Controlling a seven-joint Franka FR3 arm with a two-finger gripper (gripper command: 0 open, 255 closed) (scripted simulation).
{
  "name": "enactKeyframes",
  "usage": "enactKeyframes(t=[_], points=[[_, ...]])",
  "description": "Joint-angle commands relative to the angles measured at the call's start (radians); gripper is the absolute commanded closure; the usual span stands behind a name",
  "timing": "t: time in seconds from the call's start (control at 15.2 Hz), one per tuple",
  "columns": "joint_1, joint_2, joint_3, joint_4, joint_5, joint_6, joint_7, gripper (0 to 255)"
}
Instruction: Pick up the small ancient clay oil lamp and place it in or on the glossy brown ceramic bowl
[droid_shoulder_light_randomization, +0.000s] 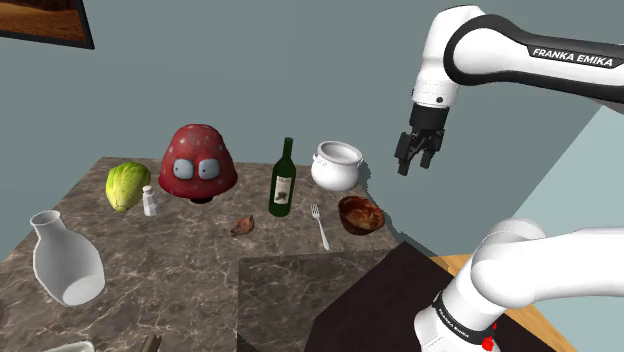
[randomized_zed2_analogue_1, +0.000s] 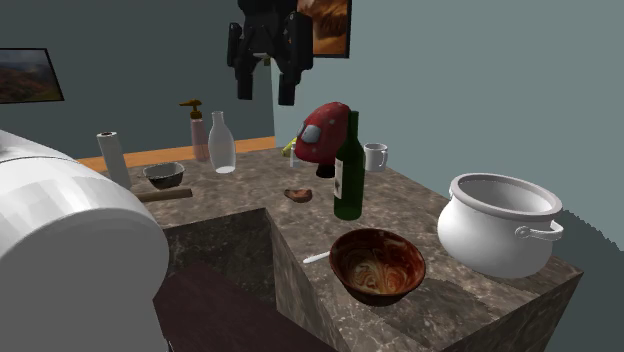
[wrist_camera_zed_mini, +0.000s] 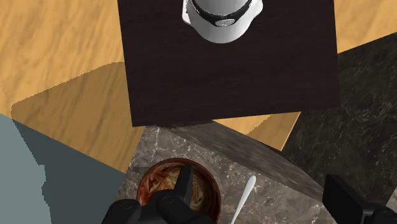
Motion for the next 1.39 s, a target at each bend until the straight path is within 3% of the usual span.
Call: enactKeyframes(t=[0.0,0.73,1.32], points=[[0.000,0.000,0.000,0.000,0.000,0.000,0.000,0],[0.009,0.200,0.218,-0.092,0.158,0.345,0.348,0],[-0.019,0.514,0.382,-0.017,0.168,0.630,0.639,0]])
